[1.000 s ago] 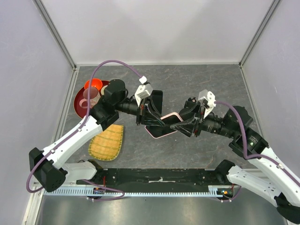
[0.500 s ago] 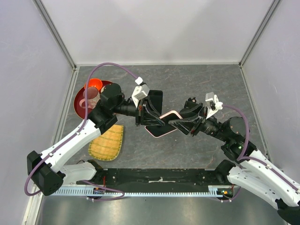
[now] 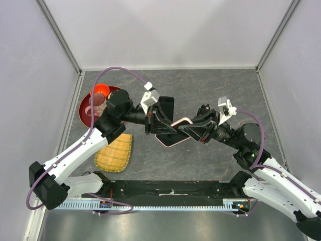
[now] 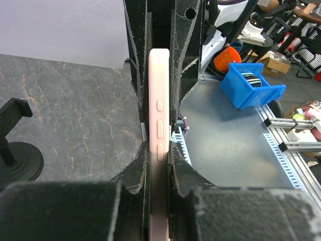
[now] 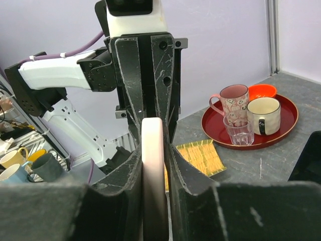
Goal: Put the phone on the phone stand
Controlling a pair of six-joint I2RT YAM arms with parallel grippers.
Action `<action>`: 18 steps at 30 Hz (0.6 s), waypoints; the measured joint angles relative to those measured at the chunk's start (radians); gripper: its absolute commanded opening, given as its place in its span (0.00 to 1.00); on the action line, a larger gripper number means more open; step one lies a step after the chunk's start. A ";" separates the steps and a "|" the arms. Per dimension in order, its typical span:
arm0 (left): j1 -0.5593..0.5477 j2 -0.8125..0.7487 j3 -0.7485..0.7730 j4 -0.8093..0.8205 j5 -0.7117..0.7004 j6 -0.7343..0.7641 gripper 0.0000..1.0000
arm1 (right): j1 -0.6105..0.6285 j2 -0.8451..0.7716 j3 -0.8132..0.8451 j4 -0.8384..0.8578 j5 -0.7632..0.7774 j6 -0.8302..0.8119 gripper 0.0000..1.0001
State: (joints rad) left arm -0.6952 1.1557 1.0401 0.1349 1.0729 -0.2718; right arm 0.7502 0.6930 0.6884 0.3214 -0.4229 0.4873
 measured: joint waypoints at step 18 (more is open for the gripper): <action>-0.002 -0.088 -0.037 -0.016 -0.363 0.013 0.52 | 0.001 -0.097 0.053 -0.409 0.135 -0.132 0.00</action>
State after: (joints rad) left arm -0.6968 1.0676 1.0035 0.1188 0.7097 -0.2584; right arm 0.7509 0.5957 0.7410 -0.0879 -0.2878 0.3550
